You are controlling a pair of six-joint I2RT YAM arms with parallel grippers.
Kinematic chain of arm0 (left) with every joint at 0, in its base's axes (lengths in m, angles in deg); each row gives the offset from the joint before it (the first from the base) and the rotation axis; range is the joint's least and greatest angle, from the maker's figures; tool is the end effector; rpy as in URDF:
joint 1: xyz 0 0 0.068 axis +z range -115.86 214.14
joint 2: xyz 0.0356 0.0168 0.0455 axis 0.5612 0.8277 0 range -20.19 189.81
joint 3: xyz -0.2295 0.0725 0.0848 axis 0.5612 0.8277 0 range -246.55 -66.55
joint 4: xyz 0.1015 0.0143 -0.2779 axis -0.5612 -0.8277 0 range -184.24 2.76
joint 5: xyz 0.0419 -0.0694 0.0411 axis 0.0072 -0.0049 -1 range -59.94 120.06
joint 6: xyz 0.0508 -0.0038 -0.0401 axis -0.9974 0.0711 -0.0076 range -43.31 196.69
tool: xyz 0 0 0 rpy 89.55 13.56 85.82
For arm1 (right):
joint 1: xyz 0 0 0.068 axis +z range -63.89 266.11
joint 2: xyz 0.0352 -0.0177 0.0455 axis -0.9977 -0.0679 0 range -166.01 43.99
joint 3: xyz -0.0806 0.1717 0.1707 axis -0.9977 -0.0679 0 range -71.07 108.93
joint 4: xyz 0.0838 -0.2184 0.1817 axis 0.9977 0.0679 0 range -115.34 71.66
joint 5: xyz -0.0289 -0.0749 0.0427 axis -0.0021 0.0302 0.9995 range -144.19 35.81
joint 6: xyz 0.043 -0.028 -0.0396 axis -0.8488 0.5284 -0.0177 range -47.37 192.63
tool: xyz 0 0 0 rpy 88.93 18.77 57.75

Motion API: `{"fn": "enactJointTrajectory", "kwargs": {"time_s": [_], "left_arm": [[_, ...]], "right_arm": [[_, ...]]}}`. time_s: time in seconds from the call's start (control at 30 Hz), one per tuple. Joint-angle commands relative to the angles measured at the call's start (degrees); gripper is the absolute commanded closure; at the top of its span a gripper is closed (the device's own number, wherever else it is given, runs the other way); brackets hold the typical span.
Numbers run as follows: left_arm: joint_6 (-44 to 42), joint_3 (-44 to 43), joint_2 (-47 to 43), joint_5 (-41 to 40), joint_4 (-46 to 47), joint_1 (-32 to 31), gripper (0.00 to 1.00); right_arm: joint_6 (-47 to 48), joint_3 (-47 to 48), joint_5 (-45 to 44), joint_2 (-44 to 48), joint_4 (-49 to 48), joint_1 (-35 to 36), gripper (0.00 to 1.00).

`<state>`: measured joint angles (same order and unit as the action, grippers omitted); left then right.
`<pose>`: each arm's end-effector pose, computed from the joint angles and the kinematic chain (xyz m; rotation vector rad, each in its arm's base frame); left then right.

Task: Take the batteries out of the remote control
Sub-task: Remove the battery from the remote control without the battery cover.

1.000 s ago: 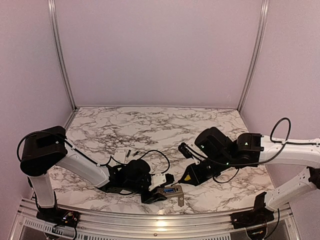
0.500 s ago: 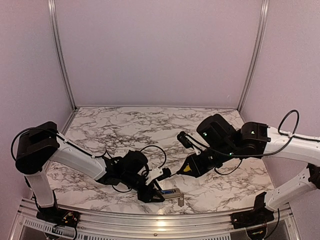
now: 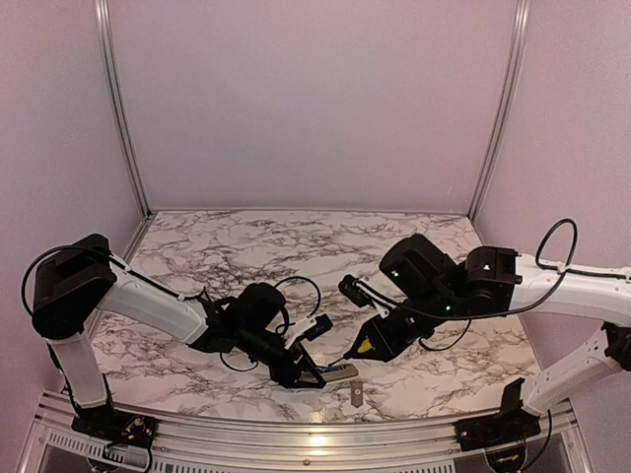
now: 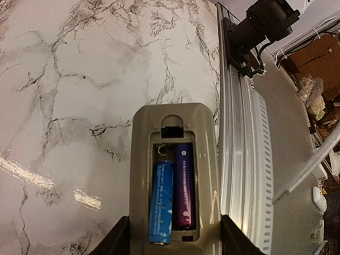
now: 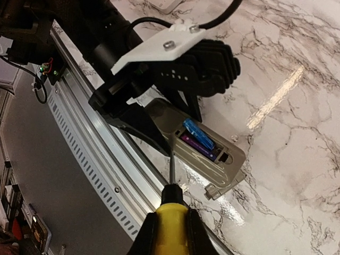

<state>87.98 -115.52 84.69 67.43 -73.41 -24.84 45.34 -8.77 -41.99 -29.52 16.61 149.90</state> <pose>0.1672 -0.3377 0.0747 1.3501 2.1283 -1.3267 0.1284 0.2850 0.2544 -0.9414 2.5466 0.8480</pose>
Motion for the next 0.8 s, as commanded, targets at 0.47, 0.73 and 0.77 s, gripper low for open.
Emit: {"fn": "enactJointTrajectory", "kwargs": {"time_s": [0.47, 0.73, 0.77], "left_arm": [[0.4, -1.74, -0.62, 2.75, 1.49, -0.08, 1.0], [0.04, -1.66, -0.73, 3.31, 1.0, -0.08, 1.0], [0.0, -1.73, -0.82, 3.25, 0.84, -0.08, 1.0]], "right_arm": [[4.26, -2.07, 1.93, -7.16, -7.85, -0.18, 1.0], [5.21, -2.83, 1.12, -8.36, -7.29, -0.66, 1.0], [5.29, -2.95, 1.05, -8.49, -7.12, -0.68, 1.0]]}}
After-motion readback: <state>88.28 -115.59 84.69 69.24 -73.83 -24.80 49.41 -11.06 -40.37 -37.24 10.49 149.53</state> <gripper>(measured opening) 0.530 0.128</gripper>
